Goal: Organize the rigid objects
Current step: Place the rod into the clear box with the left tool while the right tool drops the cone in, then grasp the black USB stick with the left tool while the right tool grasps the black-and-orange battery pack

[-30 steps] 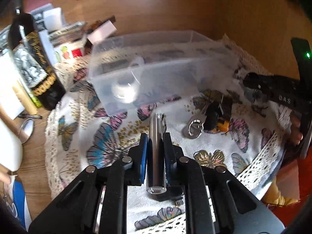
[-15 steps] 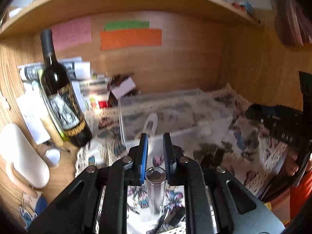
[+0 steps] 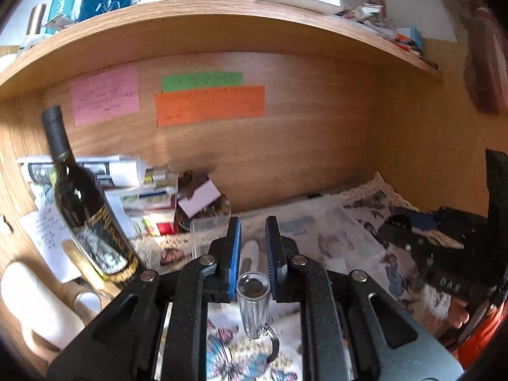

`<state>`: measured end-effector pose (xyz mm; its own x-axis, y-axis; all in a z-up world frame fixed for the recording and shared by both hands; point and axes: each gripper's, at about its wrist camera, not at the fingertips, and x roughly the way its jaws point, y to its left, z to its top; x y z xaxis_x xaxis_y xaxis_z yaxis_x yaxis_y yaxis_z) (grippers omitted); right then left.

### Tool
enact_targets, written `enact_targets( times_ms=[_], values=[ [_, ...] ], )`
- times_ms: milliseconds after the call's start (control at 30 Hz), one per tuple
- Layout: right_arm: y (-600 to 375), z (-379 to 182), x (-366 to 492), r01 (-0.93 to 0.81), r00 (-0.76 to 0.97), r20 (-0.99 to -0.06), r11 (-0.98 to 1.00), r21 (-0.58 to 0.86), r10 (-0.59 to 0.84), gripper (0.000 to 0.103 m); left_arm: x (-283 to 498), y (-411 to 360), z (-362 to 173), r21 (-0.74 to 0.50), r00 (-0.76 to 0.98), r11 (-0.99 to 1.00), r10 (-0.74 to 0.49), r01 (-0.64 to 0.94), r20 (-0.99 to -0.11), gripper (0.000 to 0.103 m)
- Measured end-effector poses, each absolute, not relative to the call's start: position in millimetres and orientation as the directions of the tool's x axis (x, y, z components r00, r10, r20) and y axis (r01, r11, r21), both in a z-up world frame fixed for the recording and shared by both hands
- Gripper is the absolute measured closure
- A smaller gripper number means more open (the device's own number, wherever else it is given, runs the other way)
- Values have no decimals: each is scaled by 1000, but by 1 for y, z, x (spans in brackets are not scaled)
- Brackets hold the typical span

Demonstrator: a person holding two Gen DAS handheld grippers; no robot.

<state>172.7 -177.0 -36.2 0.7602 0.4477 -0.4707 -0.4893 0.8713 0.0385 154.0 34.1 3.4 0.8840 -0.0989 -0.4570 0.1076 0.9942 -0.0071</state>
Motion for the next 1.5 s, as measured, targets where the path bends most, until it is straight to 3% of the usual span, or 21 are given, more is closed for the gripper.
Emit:
enact_targets(
  times_ms=[300, 633, 900, 1233, 1400, 1500],
  values=[
    [-160, -39, 204, -512, 733, -492, 857, 57, 470, 70, 204, 32, 4, -19, 889, 996, -88, 89, -448, 89],
    [-127, -85, 237, -538, 630, -630, 840, 69, 455, 70, 246, 22, -54, -45, 795, 992, -122, 119, -595, 89],
    [-120, -98, 244, -542, 602, -671, 839, 52, 432, 69, 255, 21, -78, -62, 732, 993, -116, 101, -672, 88],
    [-132, -73, 224, -536, 653, -616, 844, 35, 440, 60, 223, 29, -49, -66, 786, 994, -107, 84, -609, 50],
    [-143, -59, 203, -526, 685, -579, 850, 27, 442, 55, 200, 33, -39, -70, 802, 995, -93, 65, -590, 37],
    [-148, -55, 188, -519, 704, -560, 855, 14, 437, 52, 182, 36, -38, -68, 805, 996, -80, 50, -588, 23]
  ],
)
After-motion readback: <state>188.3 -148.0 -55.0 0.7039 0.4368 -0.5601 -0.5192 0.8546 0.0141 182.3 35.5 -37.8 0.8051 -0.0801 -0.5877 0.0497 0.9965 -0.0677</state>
